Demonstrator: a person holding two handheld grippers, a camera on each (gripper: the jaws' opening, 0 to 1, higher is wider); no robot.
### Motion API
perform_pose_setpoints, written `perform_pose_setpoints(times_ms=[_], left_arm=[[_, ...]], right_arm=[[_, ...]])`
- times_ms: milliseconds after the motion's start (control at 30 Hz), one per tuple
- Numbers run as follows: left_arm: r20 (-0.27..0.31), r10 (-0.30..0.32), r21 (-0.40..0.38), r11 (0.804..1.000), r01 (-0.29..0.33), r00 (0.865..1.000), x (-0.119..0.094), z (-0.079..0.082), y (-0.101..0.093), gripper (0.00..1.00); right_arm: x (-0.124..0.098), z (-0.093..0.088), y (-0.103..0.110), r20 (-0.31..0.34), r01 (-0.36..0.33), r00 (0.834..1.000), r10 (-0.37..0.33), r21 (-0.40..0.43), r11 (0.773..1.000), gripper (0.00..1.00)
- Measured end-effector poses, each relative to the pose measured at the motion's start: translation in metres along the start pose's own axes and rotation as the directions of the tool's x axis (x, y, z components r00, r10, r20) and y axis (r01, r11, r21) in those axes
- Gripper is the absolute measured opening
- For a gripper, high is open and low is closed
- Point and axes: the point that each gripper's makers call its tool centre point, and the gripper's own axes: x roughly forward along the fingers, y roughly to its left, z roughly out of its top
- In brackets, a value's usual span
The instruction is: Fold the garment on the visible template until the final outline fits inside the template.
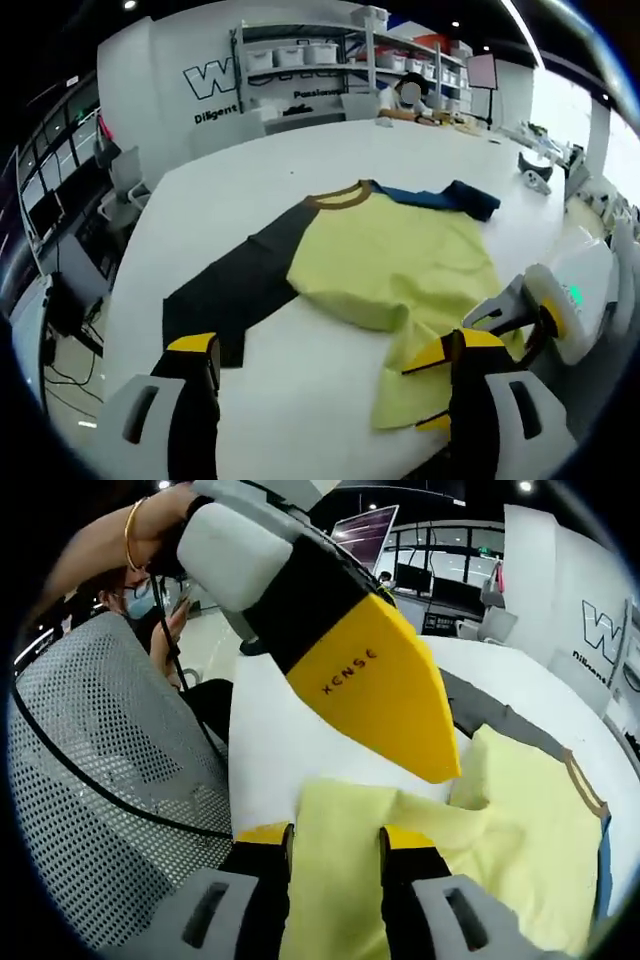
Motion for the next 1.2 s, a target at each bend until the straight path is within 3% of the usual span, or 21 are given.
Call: perform_pose_setpoints(times_ms=[133,167,200,300,433,567,633,700,733,833,1033,1200], left_arm=[[0.006,-0.001,-0.001,1.0,0.001,1.0,-0.004,-0.002,0.001,0.98],[0.007,-0.001,0.002,1.0,0.001,1.0,-0.004,-0.003,0.001,0.98],[0.01,-0.009,0.015,1.0,0.009,1.0,-0.005,-0.003,0.0,0.97],[0.034,-0.039,0.04,0.998,0.038,0.999,-0.008,-0.001,-0.006,0.98],[0.043,-0.089,0.065,0.994,0.086,0.995,-0.009,-0.005,-0.019,0.97],[0.015,-0.125,0.076,0.989,0.124,0.992,-0.006,-0.012,-0.03,0.96],[0.002,-0.126,0.091,0.988,0.125,0.992,-0.005,-0.014,-0.033,0.91],[0.026,-0.123,0.054,0.991,0.121,0.992,-0.004,-0.01,-0.035,0.86],[0.047,-0.151,0.041,0.988,0.149,0.987,-0.003,-0.006,-0.041,0.85],[0.043,-0.154,0.059,0.987,0.151,0.987,-0.001,-0.005,-0.046,0.81],[0.045,-0.14,0.088,0.987,0.136,0.989,0.004,0.0,-0.053,0.51],[0.054,-0.17,0.074,0.983,0.166,0.984,0.005,0.005,-0.061,0.39]], right_arm=[[0.001,-0.001,0.0,0.013,0.008,1.0,-0.007,-0.012,1.0,0.18],[0.001,-0.001,-0.001,0.014,0.01,1.0,-0.01,-0.013,1.0,0.12],[0.0,-0.002,-0.004,0.008,0.026,1.0,-0.026,-0.024,0.999,0.0],[-0.006,-0.001,-0.01,0.015,0.027,1.0,-0.027,0.004,1.0,0.0],[-0.023,0.01,-0.027,0.086,0.056,0.994,-0.069,0.14,0.989,0.0],[-0.037,0.014,-0.04,0.099,0.077,0.991,-0.093,0.152,0.985,0.0],[-0.044,0.016,-0.046,0.103,0.087,0.989,-0.106,0.167,0.982,0.0],[-0.048,0.015,-0.049,0.105,0.093,0.988,-0.112,0.177,0.98,0.0],[-0.052,0.016,-0.053,0.11,0.101,0.986,-0.125,0.202,0.974,0.0],[-0.062,0.021,-0.058,0.145,0.101,0.979,-0.145,0.273,0.957,0.0],[-0.074,0.018,-0.066,0.142,0.126,0.975,-0.169,0.273,0.954,0.0],[-0.079,0.015,-0.065,0.149,0.118,0.974,-0.172,0.314,0.942,0.0]])
